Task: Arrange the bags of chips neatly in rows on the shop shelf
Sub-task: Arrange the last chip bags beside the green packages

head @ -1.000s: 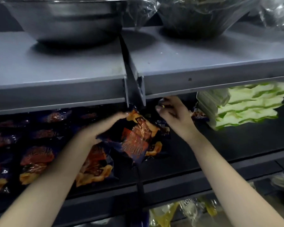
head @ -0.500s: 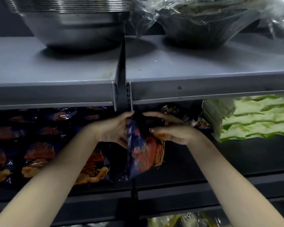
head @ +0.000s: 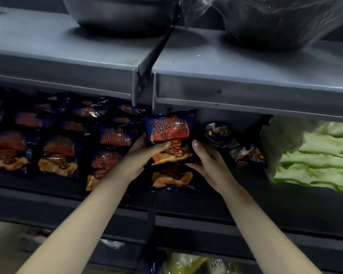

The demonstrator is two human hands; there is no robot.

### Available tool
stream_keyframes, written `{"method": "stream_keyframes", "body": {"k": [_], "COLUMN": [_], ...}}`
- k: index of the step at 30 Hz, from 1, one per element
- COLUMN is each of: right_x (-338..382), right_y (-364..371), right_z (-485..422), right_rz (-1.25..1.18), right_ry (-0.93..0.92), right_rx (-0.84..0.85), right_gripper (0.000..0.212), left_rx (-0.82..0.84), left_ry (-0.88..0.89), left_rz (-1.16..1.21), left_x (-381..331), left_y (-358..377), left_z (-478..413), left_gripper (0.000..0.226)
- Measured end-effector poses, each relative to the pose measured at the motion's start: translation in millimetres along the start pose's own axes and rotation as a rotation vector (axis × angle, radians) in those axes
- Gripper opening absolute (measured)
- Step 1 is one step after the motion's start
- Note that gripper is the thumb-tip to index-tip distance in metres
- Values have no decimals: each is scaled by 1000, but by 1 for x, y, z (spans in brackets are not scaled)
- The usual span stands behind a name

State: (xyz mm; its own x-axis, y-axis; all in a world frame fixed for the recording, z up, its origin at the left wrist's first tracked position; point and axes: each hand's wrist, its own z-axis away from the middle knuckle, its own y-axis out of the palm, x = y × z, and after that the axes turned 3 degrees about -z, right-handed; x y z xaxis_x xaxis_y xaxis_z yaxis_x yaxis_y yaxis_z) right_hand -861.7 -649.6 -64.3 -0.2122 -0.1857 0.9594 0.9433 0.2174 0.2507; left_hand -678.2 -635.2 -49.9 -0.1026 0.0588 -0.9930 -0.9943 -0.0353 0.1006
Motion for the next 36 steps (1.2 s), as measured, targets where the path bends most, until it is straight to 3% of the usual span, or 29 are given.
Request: {"method": "stream_keyframes", "body": {"k": [1, 3, 7, 17, 23, 29, 34, 36], "right_x": [1, 8, 9, -21, 10, 32, 17, 11], "right_y": [-6, -12, -12, -3, -4, -14, 9, 24], "right_z": [-1, -2, -5, -4, -33, -90, -117, -119], "right_rz": [106, 244, 246, 235, 208, 202, 234, 247], "right_ry": [-52, -87, -99, 66, -58, -127, 31, 40], "right_rx": [64, 208, 391, 302, 173, -127, -221, -244], "right_gripper": [58, 63, 66, 36, 50, 29, 14, 13], "left_rx": [20, 64, 36, 28, -22, 1, 99, 172], "left_ry": [6, 23, 50, 17, 71, 43, -32, -51], "left_rz": [-57, -143, -158, -234, -190, -436, -706, -780], "left_x": [2, 3, 11, 39, 26, 34, 59, 65], "left_y": [-2, -3, -3, -19, -7, 14, 21, 27], "left_z": [1, 7, 14, 28, 9, -15, -26, -28], "left_gripper": [34, 36, 41, 42, 38, 87, 57, 59]}}
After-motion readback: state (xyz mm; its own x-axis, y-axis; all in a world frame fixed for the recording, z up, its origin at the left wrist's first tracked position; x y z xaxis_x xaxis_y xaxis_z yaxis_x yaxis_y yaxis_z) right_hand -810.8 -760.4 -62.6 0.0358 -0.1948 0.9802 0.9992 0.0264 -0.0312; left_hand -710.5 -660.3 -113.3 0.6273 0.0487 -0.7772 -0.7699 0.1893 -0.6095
